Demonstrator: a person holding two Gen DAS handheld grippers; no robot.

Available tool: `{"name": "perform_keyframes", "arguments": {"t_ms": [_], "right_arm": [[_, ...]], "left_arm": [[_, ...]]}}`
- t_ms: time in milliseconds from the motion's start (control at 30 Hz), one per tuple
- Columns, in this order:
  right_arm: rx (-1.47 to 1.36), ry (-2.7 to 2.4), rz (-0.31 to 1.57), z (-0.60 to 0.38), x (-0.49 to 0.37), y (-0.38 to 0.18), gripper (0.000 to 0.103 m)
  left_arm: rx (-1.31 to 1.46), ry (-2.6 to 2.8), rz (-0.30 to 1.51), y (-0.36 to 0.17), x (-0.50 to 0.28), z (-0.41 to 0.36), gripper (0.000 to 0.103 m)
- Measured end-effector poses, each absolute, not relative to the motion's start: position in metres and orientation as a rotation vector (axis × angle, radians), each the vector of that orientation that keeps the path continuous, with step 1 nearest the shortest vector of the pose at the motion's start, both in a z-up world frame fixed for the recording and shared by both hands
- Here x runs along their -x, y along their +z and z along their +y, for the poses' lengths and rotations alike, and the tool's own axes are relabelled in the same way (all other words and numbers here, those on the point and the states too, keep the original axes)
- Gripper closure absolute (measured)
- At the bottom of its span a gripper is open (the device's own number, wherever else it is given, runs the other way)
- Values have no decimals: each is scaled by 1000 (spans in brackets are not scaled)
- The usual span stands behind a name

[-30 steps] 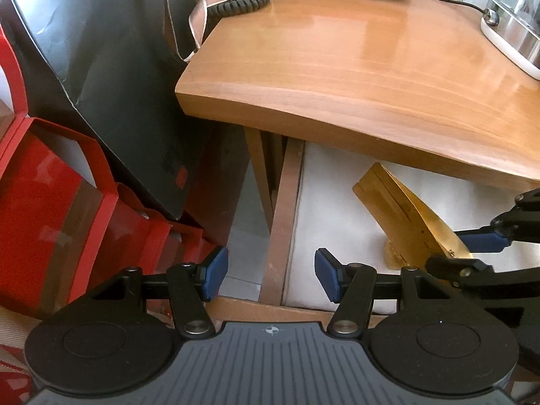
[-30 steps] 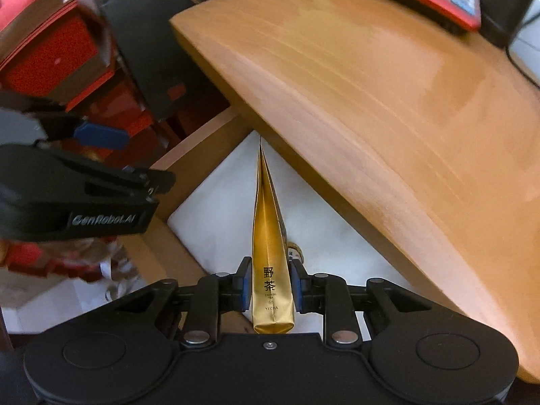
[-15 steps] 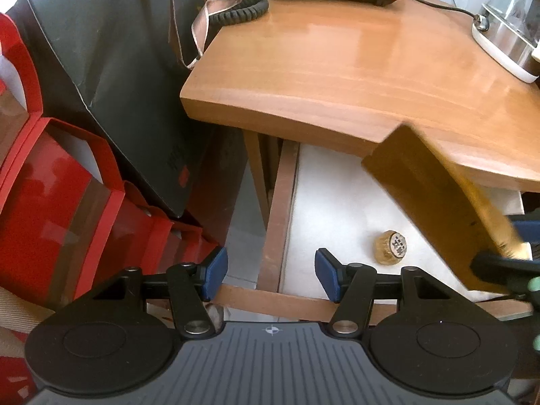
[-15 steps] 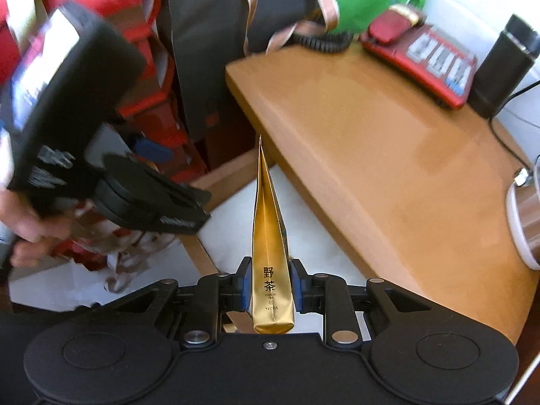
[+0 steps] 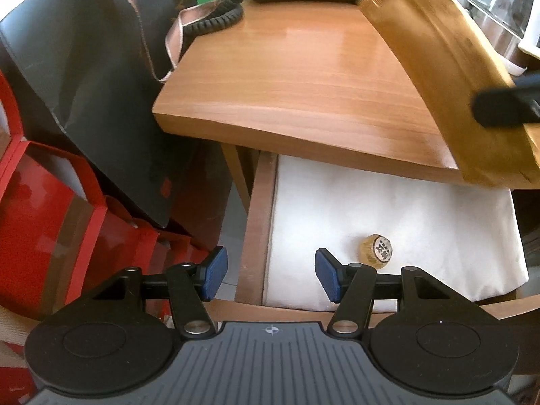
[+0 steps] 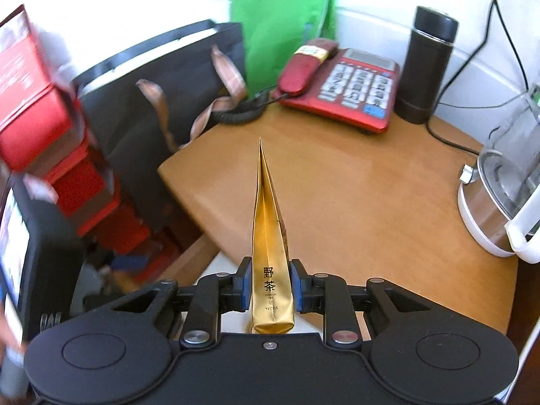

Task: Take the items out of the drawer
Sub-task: 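Lift the packet onto the nightstand top with the right tool while the left tool moves toward the candy, then open the right tool to drop the packet on the nightstand top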

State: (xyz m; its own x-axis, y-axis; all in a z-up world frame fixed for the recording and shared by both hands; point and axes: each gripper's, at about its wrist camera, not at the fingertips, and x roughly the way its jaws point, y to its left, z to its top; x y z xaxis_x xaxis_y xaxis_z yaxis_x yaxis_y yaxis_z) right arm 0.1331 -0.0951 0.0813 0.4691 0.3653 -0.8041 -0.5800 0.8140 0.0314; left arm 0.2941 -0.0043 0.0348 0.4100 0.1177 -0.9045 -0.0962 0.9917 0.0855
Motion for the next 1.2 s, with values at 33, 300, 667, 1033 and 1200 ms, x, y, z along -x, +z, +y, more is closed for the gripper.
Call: {"name": "perform_keyframes", "arguments": {"t_ms": [33, 300, 667, 1033, 1200], "right_arm": [[242, 580, 913, -95, -137, 79, 81], [112, 533, 929, -102, -168, 66, 81], [92, 456, 907, -115, -177, 61, 75], [83, 420, 881, -125, -177, 64, 62], [95, 396, 866, -128, -175, 66, 62]], "left_arm": [[-25, 132, 1142, 33, -295, -6, 42], [-31, 121, 1157, 24, -303, -8, 42], [-47, 87, 1178, 16, -311, -19, 42], [-69, 61, 1190, 10, -313, -33, 42], [-72, 55, 1198, 10, -313, -36, 42]]}}
